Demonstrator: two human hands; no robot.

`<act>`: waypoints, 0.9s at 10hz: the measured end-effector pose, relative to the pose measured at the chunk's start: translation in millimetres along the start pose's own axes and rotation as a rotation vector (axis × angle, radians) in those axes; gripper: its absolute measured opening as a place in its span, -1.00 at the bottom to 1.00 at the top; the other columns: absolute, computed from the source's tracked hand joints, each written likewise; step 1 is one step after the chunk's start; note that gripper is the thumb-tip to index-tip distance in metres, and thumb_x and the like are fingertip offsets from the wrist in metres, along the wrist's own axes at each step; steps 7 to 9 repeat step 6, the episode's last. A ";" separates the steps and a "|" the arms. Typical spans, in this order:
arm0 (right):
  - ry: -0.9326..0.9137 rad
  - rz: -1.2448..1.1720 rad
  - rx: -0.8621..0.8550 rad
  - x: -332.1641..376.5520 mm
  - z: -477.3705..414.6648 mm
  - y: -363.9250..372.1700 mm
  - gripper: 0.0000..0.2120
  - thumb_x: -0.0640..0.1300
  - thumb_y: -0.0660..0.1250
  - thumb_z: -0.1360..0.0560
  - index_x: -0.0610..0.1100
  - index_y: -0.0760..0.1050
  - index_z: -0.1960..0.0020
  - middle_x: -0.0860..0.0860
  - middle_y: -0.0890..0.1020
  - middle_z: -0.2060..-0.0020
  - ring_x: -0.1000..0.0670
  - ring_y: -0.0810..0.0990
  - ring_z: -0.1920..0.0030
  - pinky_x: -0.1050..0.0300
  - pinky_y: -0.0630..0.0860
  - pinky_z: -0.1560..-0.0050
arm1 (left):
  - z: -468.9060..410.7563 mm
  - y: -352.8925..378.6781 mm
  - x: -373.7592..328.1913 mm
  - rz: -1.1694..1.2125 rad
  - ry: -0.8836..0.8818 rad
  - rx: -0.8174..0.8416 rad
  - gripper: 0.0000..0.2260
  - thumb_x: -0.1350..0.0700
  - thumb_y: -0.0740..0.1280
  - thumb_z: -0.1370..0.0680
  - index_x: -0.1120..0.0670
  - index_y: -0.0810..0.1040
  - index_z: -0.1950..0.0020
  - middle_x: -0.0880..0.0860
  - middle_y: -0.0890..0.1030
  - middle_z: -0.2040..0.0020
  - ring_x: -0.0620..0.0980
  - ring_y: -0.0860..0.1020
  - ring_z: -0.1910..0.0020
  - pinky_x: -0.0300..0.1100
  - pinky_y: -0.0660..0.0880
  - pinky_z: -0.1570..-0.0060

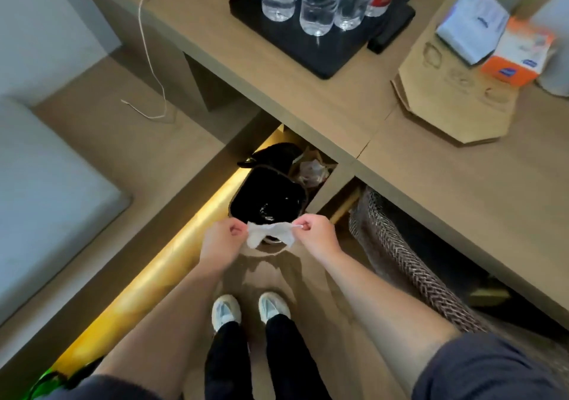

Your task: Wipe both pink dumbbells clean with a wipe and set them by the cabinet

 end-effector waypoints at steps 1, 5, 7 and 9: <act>0.004 0.051 -0.031 -6.0 -47.9 28.1 -0.84 -0.23 0.27 -0.50 -0.13 0.63 0.10 0.00 0.65 0.18 0.02 0.58 0.10 0.23 0.40 0.16 | -57.8 12.1 14.2 -0.036 -0.064 0.039 -0.83 0.15 0.33 -0.51 -0.07 0.60 0.24 -0.07 0.62 0.24 -0.10 0.55 0.24 -0.22 0.47 0.28; 0.167 0.131 0.285 -69.2 -158.3 106.2 -0.24 -0.06 0.37 -0.50 -0.05 0.05 -0.57 -0.01 0.26 -0.50 -0.05 0.25 -0.48 0.11 0.26 -0.41 | -182.9 76.7 74.6 -0.292 -0.028 0.203 -0.48 0.10 0.30 -0.59 0.00 0.27 -0.54 0.07 0.53 -0.35 0.10 0.55 -0.22 -0.12 0.50 0.00; 0.129 0.285 0.327 -72.1 -144.8 93.9 -0.14 0.04 0.37 -0.50 -0.03 -0.11 -0.58 -0.06 0.03 -0.57 -0.08 0.01 -0.55 0.04 0.13 -0.48 | -169.5 66.2 69.3 -0.404 -0.011 0.280 -0.28 -0.01 0.34 -0.56 -0.03 0.02 -0.61 0.10 0.36 -0.49 0.17 0.47 -0.33 -0.01 0.53 -0.11; 0.129 0.285 0.327 -72.1 -144.8 93.9 -0.14 0.04 0.37 -0.50 -0.03 -0.11 -0.58 -0.06 0.03 -0.57 -0.08 0.01 -0.55 0.04 0.13 -0.48 | -169.5 66.2 69.3 -0.404 -0.011 0.280 -0.28 -0.01 0.34 -0.56 -0.03 0.02 -0.61 0.10 0.36 -0.49 0.17 0.47 -0.33 -0.01 0.53 -0.11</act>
Point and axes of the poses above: each hand's wrist, its own z-axis away from the middle knuckle, its own y-axis out of the palm, x = y × z, the point moved 1 cm from there along -z, towards the middle knuckle
